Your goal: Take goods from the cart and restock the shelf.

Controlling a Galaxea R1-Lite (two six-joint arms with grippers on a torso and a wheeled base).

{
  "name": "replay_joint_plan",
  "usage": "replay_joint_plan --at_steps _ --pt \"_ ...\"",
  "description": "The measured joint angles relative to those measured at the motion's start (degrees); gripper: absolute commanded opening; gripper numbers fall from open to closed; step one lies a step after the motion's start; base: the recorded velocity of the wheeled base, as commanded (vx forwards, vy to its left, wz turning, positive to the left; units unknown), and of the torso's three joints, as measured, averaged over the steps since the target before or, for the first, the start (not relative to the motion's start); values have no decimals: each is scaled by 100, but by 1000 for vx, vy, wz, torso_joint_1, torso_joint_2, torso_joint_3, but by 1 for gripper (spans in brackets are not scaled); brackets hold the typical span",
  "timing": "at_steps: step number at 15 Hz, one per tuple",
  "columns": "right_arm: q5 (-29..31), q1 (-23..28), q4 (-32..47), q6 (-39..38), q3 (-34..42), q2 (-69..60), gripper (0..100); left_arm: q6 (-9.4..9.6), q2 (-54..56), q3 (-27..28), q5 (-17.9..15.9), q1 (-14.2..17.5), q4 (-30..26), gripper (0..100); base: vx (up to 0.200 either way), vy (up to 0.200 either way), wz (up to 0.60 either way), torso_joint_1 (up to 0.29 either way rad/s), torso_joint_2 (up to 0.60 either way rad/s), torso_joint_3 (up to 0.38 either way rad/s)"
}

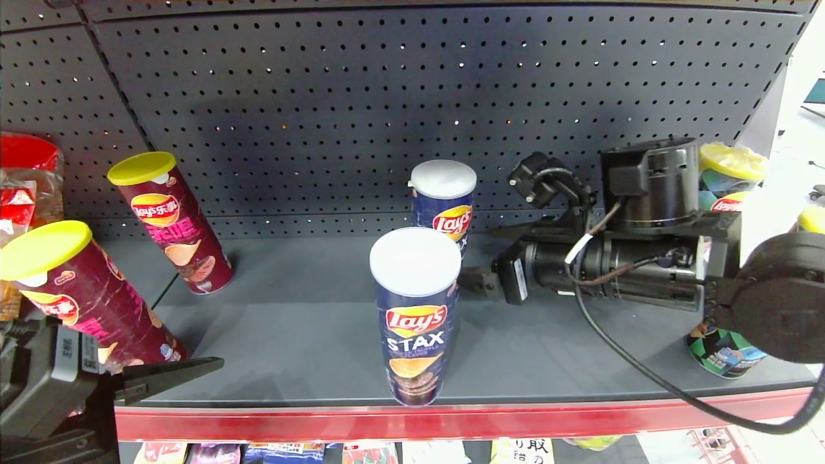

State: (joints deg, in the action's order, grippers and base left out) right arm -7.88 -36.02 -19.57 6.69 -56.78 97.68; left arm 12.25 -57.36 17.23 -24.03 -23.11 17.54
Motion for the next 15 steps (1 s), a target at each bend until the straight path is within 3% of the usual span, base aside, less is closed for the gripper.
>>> replay_joint_plan --at_steps 11,13,15 --pt "196 -9 83 -27 3099 -3106 100 4 -830 201 60 0 11 100 0 0 0 0 0 0" --pt "246 100 407 -29 3593 -4137 100 6 -1072 308 61 -1 13 100 0 0 0 0 0 0" --pt "308 518 1068 -51 3794 -5185 100 4 -1304 405 60 -20 22 100 0 0 0 0 0 0"
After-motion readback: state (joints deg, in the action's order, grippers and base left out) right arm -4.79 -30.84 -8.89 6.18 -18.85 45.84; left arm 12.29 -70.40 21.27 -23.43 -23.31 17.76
